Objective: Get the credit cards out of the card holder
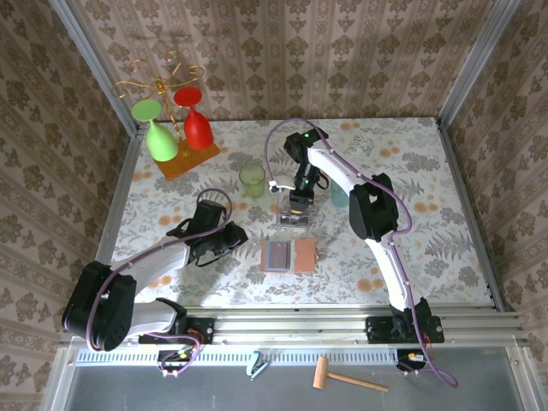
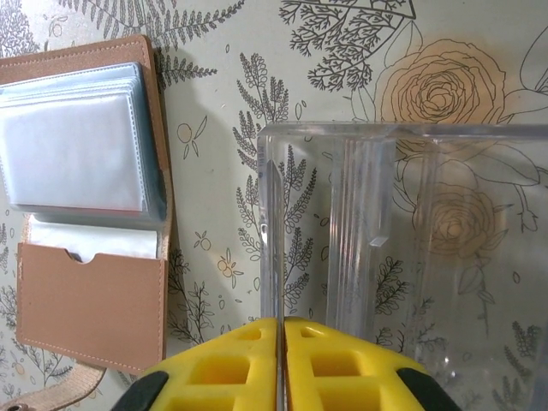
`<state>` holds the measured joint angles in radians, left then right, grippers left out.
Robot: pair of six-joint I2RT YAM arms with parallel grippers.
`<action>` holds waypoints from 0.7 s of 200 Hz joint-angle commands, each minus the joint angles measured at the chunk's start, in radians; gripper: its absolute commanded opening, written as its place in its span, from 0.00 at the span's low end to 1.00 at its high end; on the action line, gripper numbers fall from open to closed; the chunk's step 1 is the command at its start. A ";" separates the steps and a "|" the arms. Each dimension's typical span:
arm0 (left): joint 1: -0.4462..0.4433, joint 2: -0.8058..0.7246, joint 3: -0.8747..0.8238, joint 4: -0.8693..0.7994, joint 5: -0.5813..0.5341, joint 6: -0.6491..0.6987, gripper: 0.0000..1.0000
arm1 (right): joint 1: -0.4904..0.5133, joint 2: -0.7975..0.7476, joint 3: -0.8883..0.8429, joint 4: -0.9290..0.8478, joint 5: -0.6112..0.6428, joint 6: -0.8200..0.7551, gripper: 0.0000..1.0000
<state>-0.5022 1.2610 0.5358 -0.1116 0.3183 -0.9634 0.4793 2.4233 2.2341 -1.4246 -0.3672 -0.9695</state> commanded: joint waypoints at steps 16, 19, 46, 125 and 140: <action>0.010 0.006 -0.010 0.015 0.015 0.015 0.18 | -0.005 0.003 0.031 -0.019 -0.015 0.003 0.15; 0.010 0.006 -0.009 0.015 0.015 0.016 0.18 | -0.005 0.000 0.030 -0.015 -0.015 0.005 0.15; 0.008 0.016 -0.001 0.018 0.025 0.020 0.18 | -0.005 -0.047 0.027 0.017 -0.016 0.036 0.20; -0.037 0.047 0.022 0.050 0.022 0.001 0.18 | -0.001 -0.324 -0.266 0.331 0.001 0.233 0.30; -0.052 0.055 0.024 0.059 0.019 -0.004 0.19 | 0.005 -0.401 -0.378 0.423 -0.001 0.295 0.30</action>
<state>-0.5316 1.2995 0.5369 -0.0772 0.3367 -0.9642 0.4793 2.1311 1.9892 -1.1572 -0.3668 -0.7937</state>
